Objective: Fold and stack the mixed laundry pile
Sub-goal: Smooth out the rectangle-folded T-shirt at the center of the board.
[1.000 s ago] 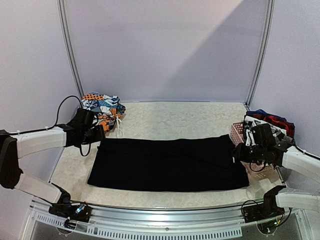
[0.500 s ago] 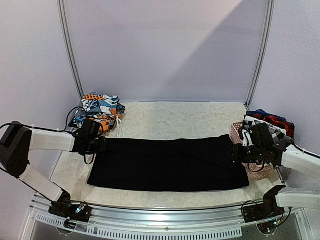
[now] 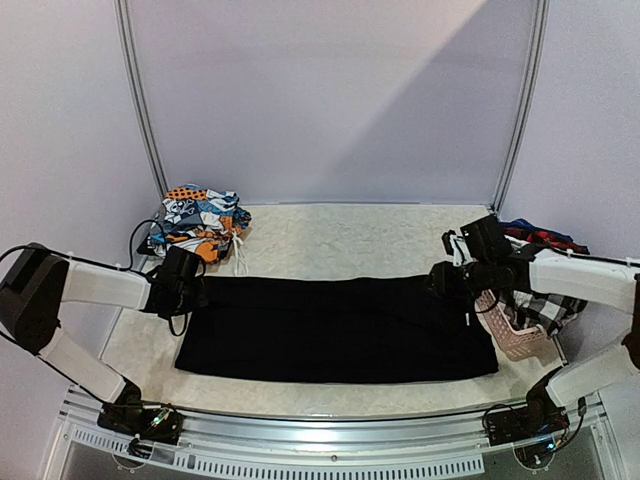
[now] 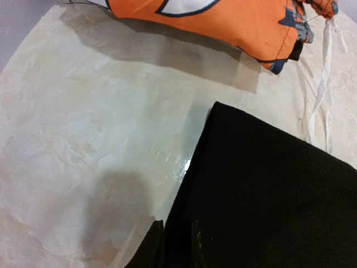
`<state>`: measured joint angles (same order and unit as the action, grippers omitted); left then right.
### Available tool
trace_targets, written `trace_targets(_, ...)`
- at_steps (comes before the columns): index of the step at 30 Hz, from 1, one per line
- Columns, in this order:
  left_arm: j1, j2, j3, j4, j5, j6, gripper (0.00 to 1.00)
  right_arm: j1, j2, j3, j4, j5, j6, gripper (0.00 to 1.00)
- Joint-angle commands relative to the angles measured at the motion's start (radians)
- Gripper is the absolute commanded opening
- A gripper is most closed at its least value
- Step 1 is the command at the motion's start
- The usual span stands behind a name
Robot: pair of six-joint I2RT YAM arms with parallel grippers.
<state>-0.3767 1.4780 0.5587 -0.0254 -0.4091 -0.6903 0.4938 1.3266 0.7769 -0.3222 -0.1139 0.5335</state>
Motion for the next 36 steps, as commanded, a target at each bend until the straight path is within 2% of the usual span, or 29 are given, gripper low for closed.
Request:
trace_targets(1,0.001,-0.036,-0.024,-0.015,-0.035,-0.04,0.22,0.012,0.161,0.131,0.052,-0.046,-0.049,0.53)
trace_targets(5,-0.002,-0.094,-0.06,-0.001,-0.024,-0.046,0.34,0.015,0.366,0.264,0.03,-0.084,-0.084,0.53)
trace_targets(8,-0.004,-0.152,-0.079,-0.01,-0.021,-0.038,0.45,0.024,0.447,0.325,0.024,-0.105,-0.102,0.53)
trace_targets(13,-0.009,-0.23,-0.097,-0.032,-0.013,-0.015,0.48,0.042,0.553,0.386,0.019,-0.146,-0.119,0.51)
trace_targets(23,-0.014,-0.322,-0.132,-0.053,0.002,-0.005,0.47,0.057,0.588,0.357,0.049,-0.152,-0.108,0.31)
trace_targets(28,-0.014,-0.349,-0.147,-0.059,0.003,-0.005,0.47,0.072,0.568,0.342,0.047,-0.142,-0.106,0.1)
trace_targets(32,-0.016,-0.362,-0.153,-0.064,0.002,-0.005,0.47,0.092,0.542,0.331,0.043,-0.132,-0.102,0.0)
trace_targets(34,-0.017,-0.369,-0.156,-0.066,0.002,-0.005,0.47,0.098,0.53,0.324,0.038,-0.117,-0.101,0.03)
trace_targets(35,-0.017,-0.374,-0.158,-0.067,0.003,-0.005,0.47,0.098,0.522,0.325,0.032,-0.101,-0.101,0.1)
trace_targets(36,-0.016,-0.378,-0.16,-0.068,0.004,-0.004,0.47,0.097,0.517,0.33,0.02,-0.075,-0.102,0.21)
